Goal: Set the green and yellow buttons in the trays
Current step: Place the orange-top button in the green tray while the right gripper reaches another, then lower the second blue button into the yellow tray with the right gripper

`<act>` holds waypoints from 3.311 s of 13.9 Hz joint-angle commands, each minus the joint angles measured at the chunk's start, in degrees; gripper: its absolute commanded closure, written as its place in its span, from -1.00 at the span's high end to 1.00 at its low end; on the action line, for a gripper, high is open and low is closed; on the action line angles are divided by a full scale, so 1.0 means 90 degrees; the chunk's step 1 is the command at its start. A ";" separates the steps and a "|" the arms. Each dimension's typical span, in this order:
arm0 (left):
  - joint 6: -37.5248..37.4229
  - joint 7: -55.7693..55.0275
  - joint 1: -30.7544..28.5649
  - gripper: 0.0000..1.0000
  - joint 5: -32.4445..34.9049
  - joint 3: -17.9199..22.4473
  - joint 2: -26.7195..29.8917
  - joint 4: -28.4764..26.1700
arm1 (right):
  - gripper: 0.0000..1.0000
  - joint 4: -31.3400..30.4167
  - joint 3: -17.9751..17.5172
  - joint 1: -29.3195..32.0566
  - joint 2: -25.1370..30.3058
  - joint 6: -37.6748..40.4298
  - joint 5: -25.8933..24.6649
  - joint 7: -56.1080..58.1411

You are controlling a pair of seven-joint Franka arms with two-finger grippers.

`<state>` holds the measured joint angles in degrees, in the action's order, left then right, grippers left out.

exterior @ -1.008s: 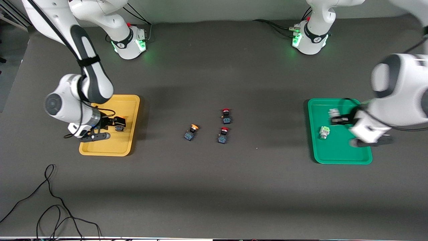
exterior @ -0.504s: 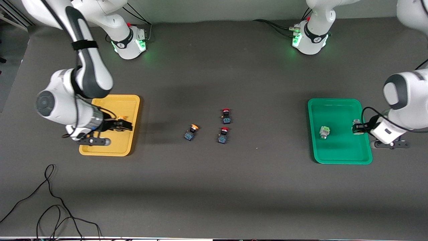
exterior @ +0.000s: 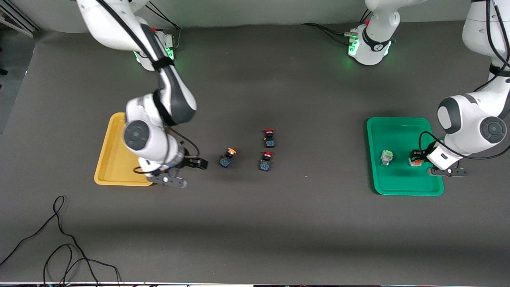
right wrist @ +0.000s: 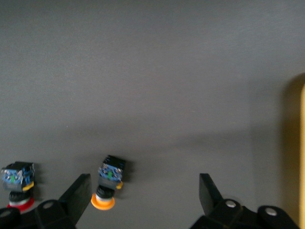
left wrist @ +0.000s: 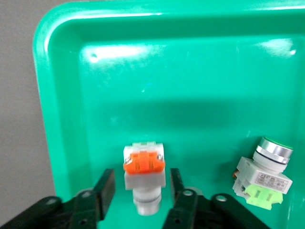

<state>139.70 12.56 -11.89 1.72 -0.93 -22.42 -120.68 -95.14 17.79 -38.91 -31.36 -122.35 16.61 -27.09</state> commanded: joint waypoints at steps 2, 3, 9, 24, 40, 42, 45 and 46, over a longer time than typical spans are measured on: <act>-0.2146 0.0138 -0.0085 1.00 0.0092 -0.0063 0.0507 0.1149 | 0.99 0.0766 0.0074 -0.0237 -0.0967 -0.0037 0.0410 -0.0154; -0.2829 0.0186 -0.0075 1.00 0.0092 -0.0063 0.0566 0.1627 | 0.99 0.0747 0.0036 -0.0373 -0.1104 -0.0251 0.0498 -0.0203; -0.5119 0.0177 0.0012 1.00 -0.0035 -0.0151 0.1210 0.3087 | 1.00 0.0659 -0.0004 -0.0648 -0.1564 -0.0790 0.0518 -0.0730; -0.5805 -0.1474 0.1712 1.00 -0.0269 -0.0063 0.2295 0.3243 | -1.00 0.0365 -0.0121 -0.1097 -0.1535 -0.0624 0.0450 -0.1864; -0.5795 -0.1405 0.1663 1.00 -0.0220 -0.0044 0.2315 0.3243 | -1.00 -0.0364 0.2593 -0.1087 0.0847 0.2765 -0.0448 0.2781; -0.5795 -0.1405 0.1663 1.00 -0.0220 -0.0044 0.2315 0.3234 | -1.00 -0.0891 0.2895 -0.1097 0.1033 0.2376 -0.0458 0.3465; -0.5795 -0.1405 0.1663 1.00 -0.0220 -0.0044 0.2315 0.3233 | -1.00 -0.1682 0.3452 -0.1087 0.1102 0.1527 -0.0449 0.4745; -0.5805 -0.1405 0.1663 1.00 -0.0220 -0.0044 0.2315 0.3233 | -1.00 -0.2014 0.3502 -0.1087 0.1131 0.1205 -0.0449 0.4893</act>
<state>88.46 -0.07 2.19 -0.26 -2.05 -2.32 -91.72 -106.53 47.73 -47.49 -24.43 -106.41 13.34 12.86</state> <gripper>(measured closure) 0.000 0.599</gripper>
